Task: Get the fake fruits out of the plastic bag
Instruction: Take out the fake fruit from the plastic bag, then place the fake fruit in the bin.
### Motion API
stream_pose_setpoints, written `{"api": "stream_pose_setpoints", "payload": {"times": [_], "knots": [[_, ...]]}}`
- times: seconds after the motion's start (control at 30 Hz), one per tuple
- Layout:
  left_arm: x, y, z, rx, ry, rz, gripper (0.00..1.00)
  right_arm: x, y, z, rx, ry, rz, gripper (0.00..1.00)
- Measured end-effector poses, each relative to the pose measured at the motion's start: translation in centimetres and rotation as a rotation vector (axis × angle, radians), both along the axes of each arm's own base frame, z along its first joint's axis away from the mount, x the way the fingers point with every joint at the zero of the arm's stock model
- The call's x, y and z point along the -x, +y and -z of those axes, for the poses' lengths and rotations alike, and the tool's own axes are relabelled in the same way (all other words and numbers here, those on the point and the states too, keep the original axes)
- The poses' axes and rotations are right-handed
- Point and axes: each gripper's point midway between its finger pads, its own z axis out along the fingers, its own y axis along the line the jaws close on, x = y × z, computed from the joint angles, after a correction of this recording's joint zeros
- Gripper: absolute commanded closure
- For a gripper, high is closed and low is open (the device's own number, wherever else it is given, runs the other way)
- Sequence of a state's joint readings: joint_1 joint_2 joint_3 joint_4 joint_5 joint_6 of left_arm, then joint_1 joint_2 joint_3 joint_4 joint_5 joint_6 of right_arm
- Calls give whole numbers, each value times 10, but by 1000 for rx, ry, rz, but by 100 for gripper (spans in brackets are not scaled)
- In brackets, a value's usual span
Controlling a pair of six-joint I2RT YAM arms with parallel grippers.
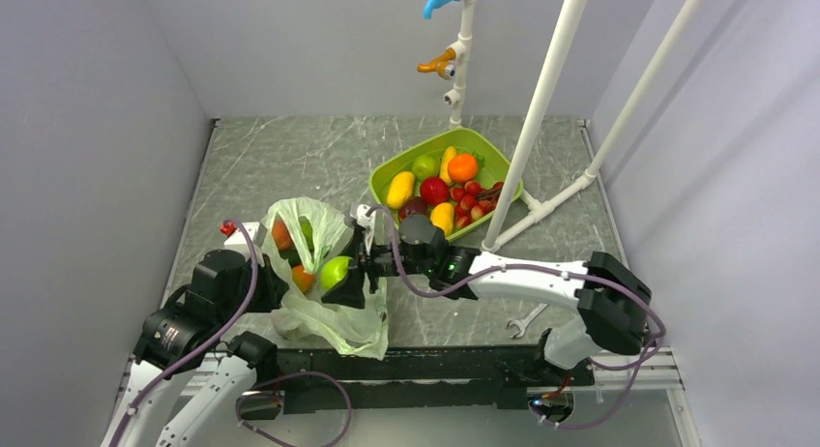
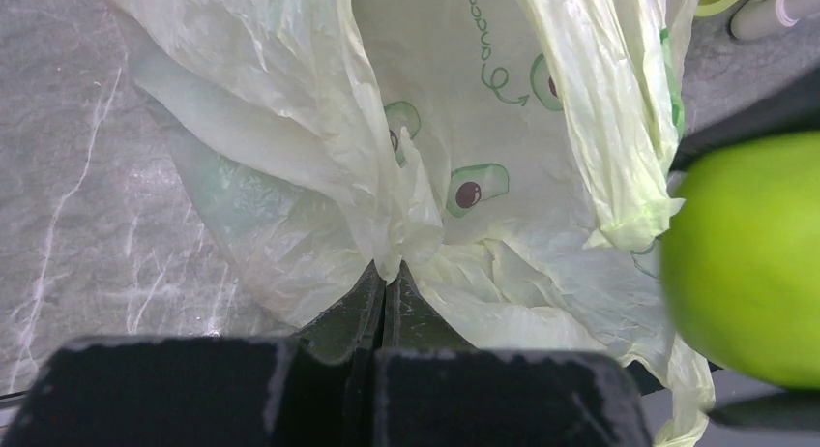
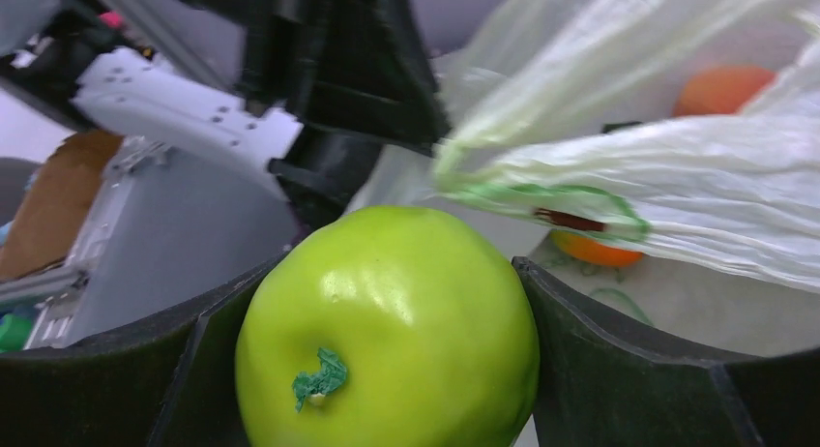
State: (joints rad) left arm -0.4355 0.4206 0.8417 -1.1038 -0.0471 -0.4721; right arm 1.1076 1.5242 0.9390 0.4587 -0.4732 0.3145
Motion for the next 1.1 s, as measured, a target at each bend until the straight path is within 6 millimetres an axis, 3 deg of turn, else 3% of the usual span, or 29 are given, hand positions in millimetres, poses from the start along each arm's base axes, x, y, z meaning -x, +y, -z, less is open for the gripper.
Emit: {"api": "stream_pose_setpoints", "payload": {"times": [0.1,0.2,0.27,0.37,0.53,0.77,1.0,1.1], "knots": [[0,0,0,0,0,0,100,13,-12,-18,-36,-9,-36,100],[0,0,0,0,-1,-2,100,11,-27,-31,-37,-26,17,100],[0,0,0,0,-2,-2,100,2,-35,-36,-24,-46,86,100],[0,0,-1,2,-5,-2,100,-29,-52,-36,22,-88,287,100],[0,0,-1,2,-5,-2,100,-97,-98,-2,214,-127,705,100],[2,1,-3,11,-24,-3,100,-155,-151,59,497,-108,1013,100],[2,1,-3,11,-26,-3,100,-201,-163,83,638,-68,1143,99],[2,1,-4,12,-26,-3,100,-216,-167,90,693,-75,1187,86]]}}
